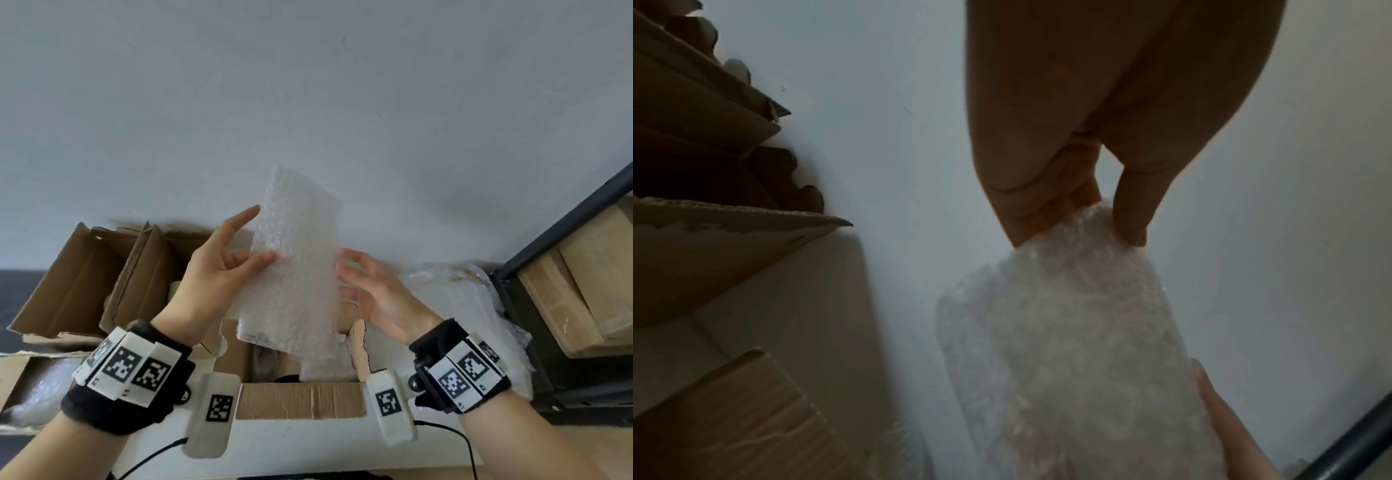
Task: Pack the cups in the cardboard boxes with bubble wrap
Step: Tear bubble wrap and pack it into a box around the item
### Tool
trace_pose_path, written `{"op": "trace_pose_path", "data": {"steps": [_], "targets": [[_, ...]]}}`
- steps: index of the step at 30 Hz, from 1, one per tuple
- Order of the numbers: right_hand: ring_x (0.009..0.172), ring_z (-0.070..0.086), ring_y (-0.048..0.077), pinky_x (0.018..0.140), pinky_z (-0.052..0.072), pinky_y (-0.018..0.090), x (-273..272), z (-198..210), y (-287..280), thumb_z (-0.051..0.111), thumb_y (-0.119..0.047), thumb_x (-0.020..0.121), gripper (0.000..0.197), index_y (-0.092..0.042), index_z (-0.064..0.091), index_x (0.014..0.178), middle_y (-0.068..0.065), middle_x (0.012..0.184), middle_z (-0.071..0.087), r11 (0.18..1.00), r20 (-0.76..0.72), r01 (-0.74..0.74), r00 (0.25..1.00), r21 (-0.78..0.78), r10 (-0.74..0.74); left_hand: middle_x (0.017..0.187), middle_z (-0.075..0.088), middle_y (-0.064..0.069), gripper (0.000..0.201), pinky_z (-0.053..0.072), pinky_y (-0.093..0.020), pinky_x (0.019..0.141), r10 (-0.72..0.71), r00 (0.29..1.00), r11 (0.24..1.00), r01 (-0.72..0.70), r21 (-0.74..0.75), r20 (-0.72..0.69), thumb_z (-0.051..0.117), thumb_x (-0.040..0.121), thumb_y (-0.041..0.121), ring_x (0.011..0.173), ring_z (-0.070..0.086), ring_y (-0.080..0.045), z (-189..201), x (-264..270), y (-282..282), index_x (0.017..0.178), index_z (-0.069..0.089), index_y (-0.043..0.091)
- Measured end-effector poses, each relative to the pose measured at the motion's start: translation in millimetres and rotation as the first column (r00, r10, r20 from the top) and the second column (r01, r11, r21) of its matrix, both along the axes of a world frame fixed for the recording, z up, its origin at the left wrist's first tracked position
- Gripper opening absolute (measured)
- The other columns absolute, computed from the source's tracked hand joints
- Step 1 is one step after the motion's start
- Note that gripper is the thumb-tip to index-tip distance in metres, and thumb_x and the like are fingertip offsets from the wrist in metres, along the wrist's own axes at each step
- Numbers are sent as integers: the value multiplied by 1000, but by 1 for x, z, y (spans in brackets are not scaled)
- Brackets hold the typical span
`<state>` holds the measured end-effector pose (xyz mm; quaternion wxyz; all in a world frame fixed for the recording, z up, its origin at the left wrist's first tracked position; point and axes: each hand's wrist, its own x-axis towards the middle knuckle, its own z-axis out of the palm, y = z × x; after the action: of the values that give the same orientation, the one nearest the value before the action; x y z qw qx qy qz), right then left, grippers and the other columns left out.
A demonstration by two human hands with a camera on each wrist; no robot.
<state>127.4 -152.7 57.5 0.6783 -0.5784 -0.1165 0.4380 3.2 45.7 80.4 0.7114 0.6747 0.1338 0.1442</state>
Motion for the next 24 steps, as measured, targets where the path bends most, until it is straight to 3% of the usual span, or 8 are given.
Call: {"op": "trace_pose_path", "data": {"steps": [2, 4, 7, 10, 13, 15, 18, 24], "targets": [[109, 58, 32, 92, 50, 49, -8, -3, 4, 62, -27, 83, 60, -8, 43, 136, 16, 125, 57, 996, -70, -70, 995, 47, 74, 97, 73, -13, 68, 56, -39, 84, -12, 1000, 1000, 12, -1, 13, 71, 74, 35, 96, 69, -26, -1, -4, -2, 136, 42, 36], [113, 58, 33, 97, 47, 51, -14, -7, 8, 59, -18, 85, 52, -7, 46, 133, 15, 127, 59, 990, -86, -86, 992, 111, 96, 97, 73, -13, 68, 56, -40, 83, -13, 1000, 1000, 14, -12, 26, 70, 75, 31, 95, 69, -26, -2, -7, -4, 137, 41, 36], [102, 66, 31, 88, 54, 47, -18, -12, 11, 66, -13, 79, 59, -14, 43, 134, 17, 117, 66, 992, -55, 21, 998, 125, -14, 91, 74, -10, 70, 58, -30, 73, 25, 997, 999, -28, 40, 74, 68, 77, 25, 89, 71, -22, -1, -15, -5, 137, 35, 43], [91, 66, 31, 82, 54, 40, -17, -17, 7, 70, -17, 78, 68, -38, 42, 135, 18, 97, 69, 988, 83, 92, 991, 120, -103, 92, 75, -3, 67, 57, -25, 74, 83, 993, 979, -96, 180, 81, 65, 79, 24, 86, 71, -16, -3, -23, -1, 132, 35, 53], [79, 64, 11, 74, 51, 22, -20, -18, 5, 67, -14, 84, 52, -38, 54, 129, -3, 78, 66, 994, 295, 73, 951, 83, -95, 86, 73, -2, 38, 56, -30, 78, 92, 994, 931, -105, 349, 54, 61, 84, 22, 84, 69, -15, -8, -30, 3, 116, 57, 43], [81, 65, 4, 75, 50, 16, -21, -18, 5, 67, -9, 84, 40, -27, 64, 119, -13, 80, 68, 999, 433, 50, 900, 4, -46, 92, 70, 6, 31, 55, -20, 79, 96, 995, 892, -95, 443, 19, 65, 82, 23, 87, 67, -10, -12, -34, 4, 108, 62, 39], [84, 65, 3, 81, 50, 15, -22, -16, 3, 76, -7, 75, 49, -22, 63, 120, -7, 96, 67, 992, 573, 3, 817, -126, 70, 105, 65, 13, 53, 51, -14, 83, 85, 995, 871, -54, 488, -42, 76, 70, 24, 95, 65, -4, -20, -38, 7, 119, 59, 29], [72, 62, 10, 74, 54, 20, -28, -20, 10, 77, -5, 75, 22, -15, 72, 94, -9, 77, 62, 977, 824, 95, 557, -189, 105, 95, 61, 3, 45, 50, -18, 80, 192, 980, 704, -96, 704, -58, 78, 75, 13, 88, 61, -11, -42, -42, 15, 116, 59, 18]]}}
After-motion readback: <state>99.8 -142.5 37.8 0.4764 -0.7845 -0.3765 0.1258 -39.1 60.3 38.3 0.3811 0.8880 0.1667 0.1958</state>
